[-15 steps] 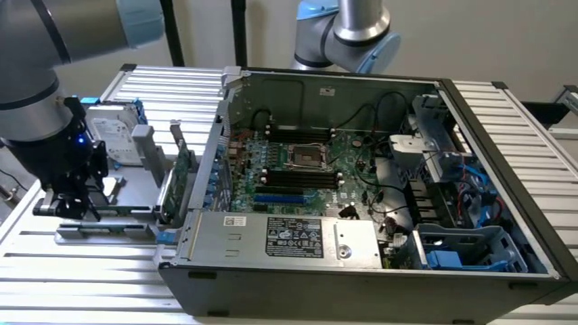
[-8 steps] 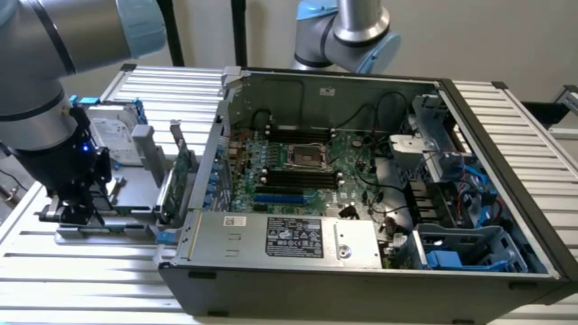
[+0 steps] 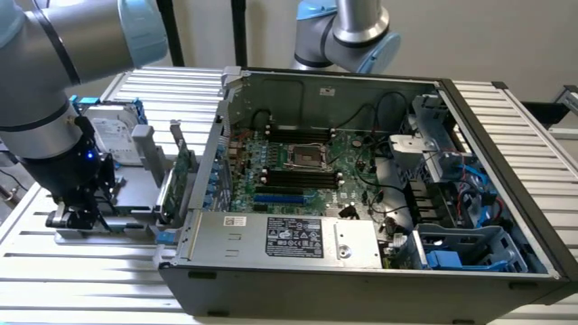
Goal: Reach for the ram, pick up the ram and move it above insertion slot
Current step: 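Pick up the ram and move it above insertion slot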
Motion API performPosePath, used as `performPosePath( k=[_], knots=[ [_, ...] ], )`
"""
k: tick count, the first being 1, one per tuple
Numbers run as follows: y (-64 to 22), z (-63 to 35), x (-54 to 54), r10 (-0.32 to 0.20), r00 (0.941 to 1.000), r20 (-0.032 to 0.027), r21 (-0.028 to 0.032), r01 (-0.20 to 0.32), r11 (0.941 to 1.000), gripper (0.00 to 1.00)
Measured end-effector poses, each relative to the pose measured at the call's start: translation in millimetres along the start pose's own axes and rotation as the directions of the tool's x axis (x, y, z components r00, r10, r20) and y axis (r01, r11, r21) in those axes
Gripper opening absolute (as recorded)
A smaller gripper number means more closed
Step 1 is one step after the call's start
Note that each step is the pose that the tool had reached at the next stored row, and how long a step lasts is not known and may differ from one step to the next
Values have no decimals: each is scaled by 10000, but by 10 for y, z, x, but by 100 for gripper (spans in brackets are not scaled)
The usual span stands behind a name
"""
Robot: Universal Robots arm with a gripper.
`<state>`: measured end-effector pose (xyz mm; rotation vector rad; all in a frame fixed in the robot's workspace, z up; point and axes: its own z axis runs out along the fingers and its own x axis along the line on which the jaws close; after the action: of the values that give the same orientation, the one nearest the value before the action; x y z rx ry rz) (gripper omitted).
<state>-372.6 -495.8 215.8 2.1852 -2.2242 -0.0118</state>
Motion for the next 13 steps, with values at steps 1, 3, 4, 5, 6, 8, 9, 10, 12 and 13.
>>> performPosePath(
  k=[1, 3, 4, 5, 6, 8, 9, 10, 12, 13],
  knots=[
    [0, 10, 0, -17, 10000, -1, 2, 17, 10000, 36],
    [-1, 30, 0, -76, 10000, -3, 8, 76, 10000, 36],
    [-1, 40, 0, -115, 9999, -3, 11, 115, 9999, 36],
    [-1, 50, 0, -157, 9999, -5, 13, 157, 9999, 36],
    [-2, 60, 0, -203, 9998, -5, 15, 203, 9998, 36],
    [-1, 79, 0, -276, 9996, -8, 19, 276, 9996, 36],
    [-1, 88, 0, -303, 9995, -8, 22, 303, 9995, 36],
    [0, 97, 0, -325, 9995, -10, 24, 325, 9995, 36],
    [3, 115, 1, -360, 9994, -9, 30, 360, 9993, 36],
    [5, 122, 0, -371, 9993, -10, 31, 371, 9993, 36]
  ],
)
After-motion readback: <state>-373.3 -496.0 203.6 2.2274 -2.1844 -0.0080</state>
